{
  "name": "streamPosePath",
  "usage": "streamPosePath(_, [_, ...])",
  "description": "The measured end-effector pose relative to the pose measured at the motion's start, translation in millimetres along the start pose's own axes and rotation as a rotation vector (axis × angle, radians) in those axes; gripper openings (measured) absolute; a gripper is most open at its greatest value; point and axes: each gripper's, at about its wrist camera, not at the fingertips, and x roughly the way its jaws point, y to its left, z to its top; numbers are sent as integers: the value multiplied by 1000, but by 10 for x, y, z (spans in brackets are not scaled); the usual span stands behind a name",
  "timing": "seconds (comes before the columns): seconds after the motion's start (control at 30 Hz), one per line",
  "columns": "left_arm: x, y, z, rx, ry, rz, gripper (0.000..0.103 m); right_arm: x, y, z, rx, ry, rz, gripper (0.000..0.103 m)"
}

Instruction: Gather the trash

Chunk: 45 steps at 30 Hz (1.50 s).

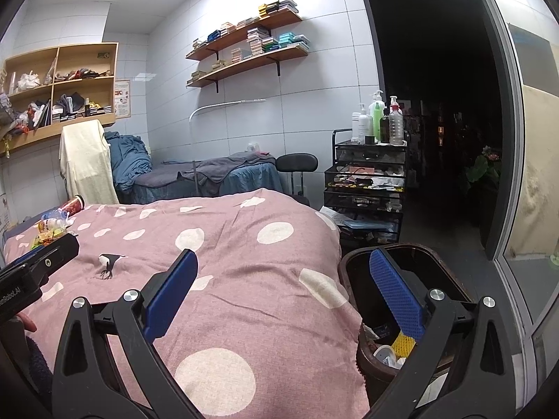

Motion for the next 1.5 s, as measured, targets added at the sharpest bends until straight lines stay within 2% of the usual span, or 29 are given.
streamPosePath(1.5, [-2,-51,49,25,-4,0,98,36,-39,-9,10,16,-10,97])
